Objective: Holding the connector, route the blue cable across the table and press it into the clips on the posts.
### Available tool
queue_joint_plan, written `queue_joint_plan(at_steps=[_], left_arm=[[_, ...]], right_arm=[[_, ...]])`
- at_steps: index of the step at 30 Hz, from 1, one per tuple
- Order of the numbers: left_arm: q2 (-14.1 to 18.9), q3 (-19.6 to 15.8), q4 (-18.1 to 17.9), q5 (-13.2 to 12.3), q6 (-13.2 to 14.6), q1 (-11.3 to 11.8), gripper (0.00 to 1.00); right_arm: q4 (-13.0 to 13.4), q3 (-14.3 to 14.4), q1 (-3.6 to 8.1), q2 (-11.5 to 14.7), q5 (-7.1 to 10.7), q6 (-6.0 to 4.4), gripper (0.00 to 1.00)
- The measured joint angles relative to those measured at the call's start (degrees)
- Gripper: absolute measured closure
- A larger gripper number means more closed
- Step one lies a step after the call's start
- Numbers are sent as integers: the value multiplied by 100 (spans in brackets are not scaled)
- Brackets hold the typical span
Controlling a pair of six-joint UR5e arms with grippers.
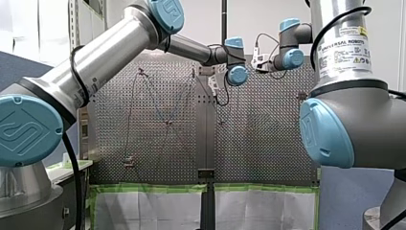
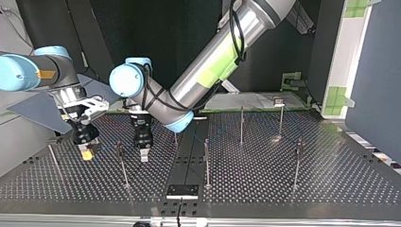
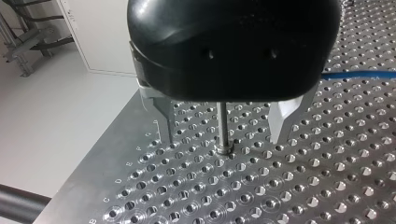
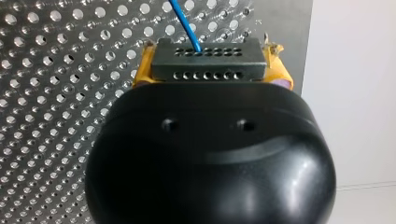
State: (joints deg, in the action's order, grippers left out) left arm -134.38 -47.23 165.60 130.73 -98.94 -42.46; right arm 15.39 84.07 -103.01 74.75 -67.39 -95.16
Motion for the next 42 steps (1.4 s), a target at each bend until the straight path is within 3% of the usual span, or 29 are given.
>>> queue_joint_plan(at_steps=[42], left_arm=[[0,0,0,0,0,0,0]], right_arm=[[0,0,0,0,0,0,100]])
